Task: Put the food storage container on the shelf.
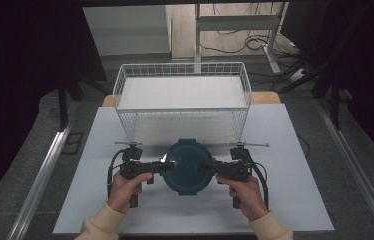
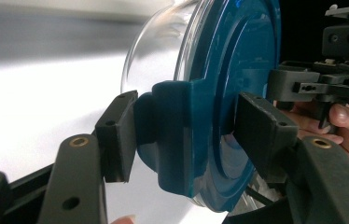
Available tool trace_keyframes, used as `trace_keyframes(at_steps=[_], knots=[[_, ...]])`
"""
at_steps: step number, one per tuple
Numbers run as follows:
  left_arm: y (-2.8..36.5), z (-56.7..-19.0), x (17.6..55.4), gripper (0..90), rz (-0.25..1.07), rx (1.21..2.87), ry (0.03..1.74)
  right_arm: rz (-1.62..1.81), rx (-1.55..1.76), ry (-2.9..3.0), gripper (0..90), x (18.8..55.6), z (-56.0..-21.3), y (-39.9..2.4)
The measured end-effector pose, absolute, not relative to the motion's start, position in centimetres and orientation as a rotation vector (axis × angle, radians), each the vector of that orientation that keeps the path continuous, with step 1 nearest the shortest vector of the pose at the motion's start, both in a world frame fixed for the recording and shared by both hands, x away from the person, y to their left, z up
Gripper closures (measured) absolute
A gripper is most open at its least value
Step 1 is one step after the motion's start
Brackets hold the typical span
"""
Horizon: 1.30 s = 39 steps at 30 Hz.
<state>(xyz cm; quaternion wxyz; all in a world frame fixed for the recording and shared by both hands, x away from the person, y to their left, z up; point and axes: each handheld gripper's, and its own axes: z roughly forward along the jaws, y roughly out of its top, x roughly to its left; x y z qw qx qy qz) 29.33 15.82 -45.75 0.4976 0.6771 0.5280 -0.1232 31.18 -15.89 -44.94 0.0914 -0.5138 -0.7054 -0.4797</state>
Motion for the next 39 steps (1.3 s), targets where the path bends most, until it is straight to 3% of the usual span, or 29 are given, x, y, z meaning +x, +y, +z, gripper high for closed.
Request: trace_keyframes(at_steps=[39], knots=[[17.4, -36.2, 31.6, 42.2, -0.195, 1.622, 1.186, -1.535, -1.42, -2.23, 36.9, 34.0, -34.4, -14.2]])
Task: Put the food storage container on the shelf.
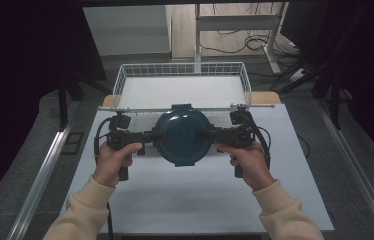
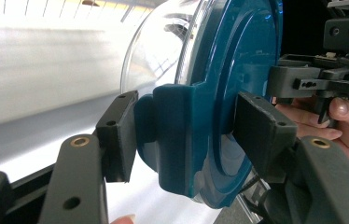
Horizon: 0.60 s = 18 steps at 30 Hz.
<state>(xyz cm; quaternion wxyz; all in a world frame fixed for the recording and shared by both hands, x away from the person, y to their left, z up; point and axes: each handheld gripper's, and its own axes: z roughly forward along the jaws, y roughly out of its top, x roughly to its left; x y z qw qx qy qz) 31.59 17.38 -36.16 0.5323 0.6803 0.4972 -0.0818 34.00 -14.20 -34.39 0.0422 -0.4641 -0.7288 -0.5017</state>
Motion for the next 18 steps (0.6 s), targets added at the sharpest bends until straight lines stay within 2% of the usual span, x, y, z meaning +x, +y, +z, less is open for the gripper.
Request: trace_keyframes(at_steps=[18], knots=[[17.1, -32.2, 33.5, 42.3, -0.142, 1.635, 1.154, -1.579, -1.373, -2.252, 36.9, 36.0, -30.7, -14.5]])
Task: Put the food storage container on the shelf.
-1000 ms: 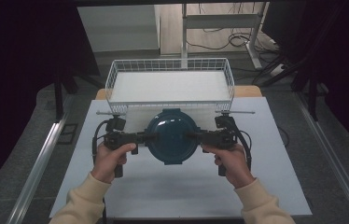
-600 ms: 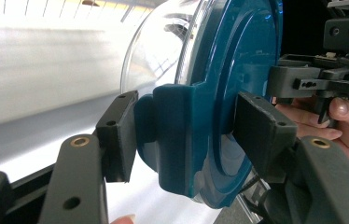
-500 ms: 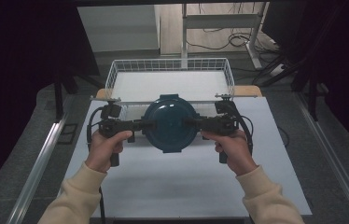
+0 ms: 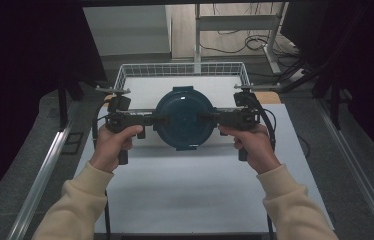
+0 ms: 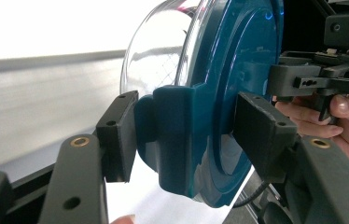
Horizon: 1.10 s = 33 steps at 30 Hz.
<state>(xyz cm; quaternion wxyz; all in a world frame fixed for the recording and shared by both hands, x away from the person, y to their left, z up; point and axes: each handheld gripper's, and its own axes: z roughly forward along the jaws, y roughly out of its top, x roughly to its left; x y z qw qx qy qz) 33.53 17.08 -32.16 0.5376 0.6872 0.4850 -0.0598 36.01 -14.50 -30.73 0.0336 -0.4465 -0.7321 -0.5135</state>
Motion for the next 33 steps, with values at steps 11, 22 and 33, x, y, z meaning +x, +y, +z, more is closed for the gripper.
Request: trace_keyframes(at_steps=[11, 22, 33], knots=[[17.4, -30.0, 36.2, 42.5, -0.124, 1.637, 1.146, -1.598, -1.35, -2.262, 36.9, 38.7, -28.6, -14.3], [17.6, -28.7, 39.1, 42.7, -0.131, 1.638, 1.152, -1.6, -1.335, -2.264, 36.9, 42.1, -27.2, -14.0], [17.6, -28.9, 42.0, 42.5, -0.161, 1.621, 1.175, -1.57, -1.339, -2.283, 36.9, 44.9, -26.9, -14.0]])
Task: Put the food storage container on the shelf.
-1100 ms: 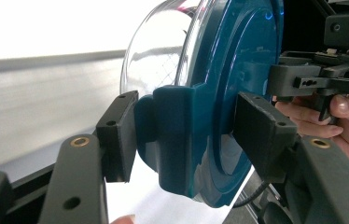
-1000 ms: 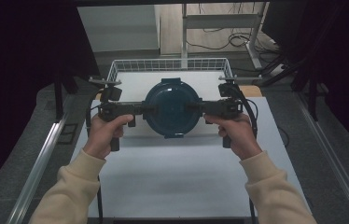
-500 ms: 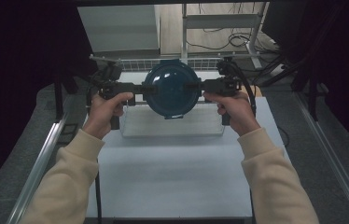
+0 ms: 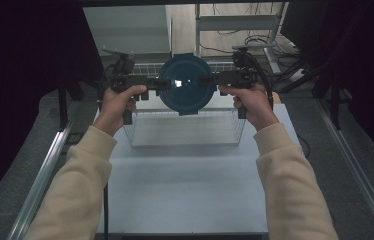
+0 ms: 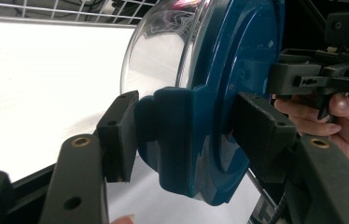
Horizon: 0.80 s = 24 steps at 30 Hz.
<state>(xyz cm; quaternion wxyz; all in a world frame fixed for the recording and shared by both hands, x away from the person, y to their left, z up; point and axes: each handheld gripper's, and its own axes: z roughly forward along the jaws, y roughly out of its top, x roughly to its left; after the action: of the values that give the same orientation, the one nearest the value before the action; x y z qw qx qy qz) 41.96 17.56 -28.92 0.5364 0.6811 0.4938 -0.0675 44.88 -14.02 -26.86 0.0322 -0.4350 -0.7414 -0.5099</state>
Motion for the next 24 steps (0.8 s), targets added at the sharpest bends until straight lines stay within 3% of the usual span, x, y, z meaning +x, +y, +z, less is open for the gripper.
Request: trace_keyframes(at_steps=[11, 24], knots=[[17.6, -31.1, 44.9, 41.6, -0.217, 1.626, 1.216, -1.483, -1.414, -2.25, 36.8, 47.4, -28.5, -13.8], [18.2, -32.4, 47.4, 42.2, -0.343, 1.48, 1.305, -1.454, -1.559, -2.054, 35.8, 49.9, -29.9, -13.8]])
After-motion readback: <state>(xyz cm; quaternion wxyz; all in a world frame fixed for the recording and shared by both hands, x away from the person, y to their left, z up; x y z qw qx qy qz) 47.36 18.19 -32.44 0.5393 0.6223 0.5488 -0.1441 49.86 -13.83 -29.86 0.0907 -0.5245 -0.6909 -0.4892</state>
